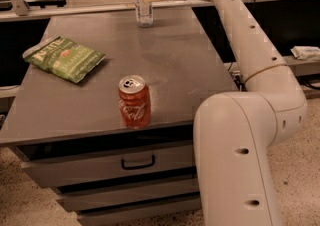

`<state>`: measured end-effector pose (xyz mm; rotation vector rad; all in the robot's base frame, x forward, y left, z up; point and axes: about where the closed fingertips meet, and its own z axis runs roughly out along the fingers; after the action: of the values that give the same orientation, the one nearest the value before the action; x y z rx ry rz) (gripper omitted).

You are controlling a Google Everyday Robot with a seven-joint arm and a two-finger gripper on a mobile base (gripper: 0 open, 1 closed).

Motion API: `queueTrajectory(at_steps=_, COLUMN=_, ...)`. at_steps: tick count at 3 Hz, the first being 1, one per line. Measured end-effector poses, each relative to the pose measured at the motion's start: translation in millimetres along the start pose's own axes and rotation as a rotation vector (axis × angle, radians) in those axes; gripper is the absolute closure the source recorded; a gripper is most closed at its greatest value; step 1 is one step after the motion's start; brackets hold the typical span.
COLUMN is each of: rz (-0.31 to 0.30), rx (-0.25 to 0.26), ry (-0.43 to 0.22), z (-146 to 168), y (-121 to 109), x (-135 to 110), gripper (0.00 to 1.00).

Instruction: Move blue plastic bottle near coke can

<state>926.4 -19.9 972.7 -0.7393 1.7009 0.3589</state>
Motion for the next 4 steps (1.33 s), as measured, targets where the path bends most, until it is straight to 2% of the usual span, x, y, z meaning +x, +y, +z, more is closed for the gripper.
queueTrajectory(at_steps=1, rz=0.014, rx=0.02, ry=0.022, z=12, y=13, x=-2, gripper=0.0)
queueTrajectory(at_steps=3, rz=0.017, rx=-0.008, ry=0.023, z=36, y=45, x=-1, gripper=0.0)
queueTrajectory(at_steps=4, rz=0.008, rx=-0.02, ry=0.03, z=45, y=48, x=7, gripper=0.0)
